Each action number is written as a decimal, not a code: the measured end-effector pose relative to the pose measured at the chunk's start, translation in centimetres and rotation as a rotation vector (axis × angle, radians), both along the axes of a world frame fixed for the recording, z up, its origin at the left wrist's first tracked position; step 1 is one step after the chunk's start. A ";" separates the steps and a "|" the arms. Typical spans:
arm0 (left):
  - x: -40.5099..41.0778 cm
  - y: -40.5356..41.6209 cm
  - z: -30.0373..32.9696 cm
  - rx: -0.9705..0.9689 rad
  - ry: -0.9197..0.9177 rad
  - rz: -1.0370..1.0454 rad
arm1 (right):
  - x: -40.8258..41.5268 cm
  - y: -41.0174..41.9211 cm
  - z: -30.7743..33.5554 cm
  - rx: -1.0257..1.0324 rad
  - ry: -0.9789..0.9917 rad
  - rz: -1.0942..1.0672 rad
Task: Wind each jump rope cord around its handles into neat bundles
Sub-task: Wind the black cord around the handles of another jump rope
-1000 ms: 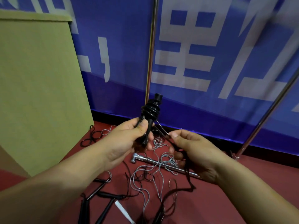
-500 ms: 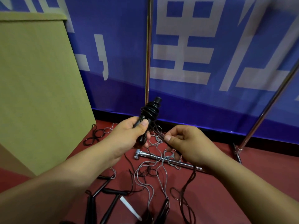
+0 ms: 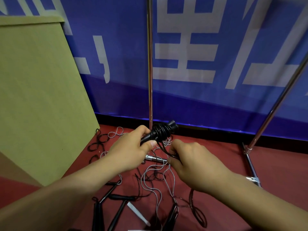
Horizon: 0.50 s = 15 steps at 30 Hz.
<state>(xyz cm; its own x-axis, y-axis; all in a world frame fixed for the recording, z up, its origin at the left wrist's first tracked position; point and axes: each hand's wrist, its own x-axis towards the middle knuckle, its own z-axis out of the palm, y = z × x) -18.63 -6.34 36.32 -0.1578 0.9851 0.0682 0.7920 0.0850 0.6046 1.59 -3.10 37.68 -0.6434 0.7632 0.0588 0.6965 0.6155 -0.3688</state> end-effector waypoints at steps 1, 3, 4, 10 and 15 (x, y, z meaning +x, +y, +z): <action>0.0 0.0 0.0 0.001 0.013 -0.004 | 0.0 -0.2 0.1 0.025 -0.007 0.015; -0.1 0.1 0.0 -0.044 -0.008 -0.031 | 0.1 -0.6 0.5 0.068 -0.023 0.049; -0.1 0.2 -0.1 -0.093 -0.039 -0.063 | 0.2 -0.7 0.7 0.088 -0.035 0.070; 0.2 -0.3 -0.9 -0.325 -0.039 -0.230 | 1.0 -0.3 0.5 0.201 -0.024 0.160; 1.6 -0.7 -0.4 -0.300 0.089 -0.246 | 1.2 0.8 -0.1 0.313 -0.028 0.199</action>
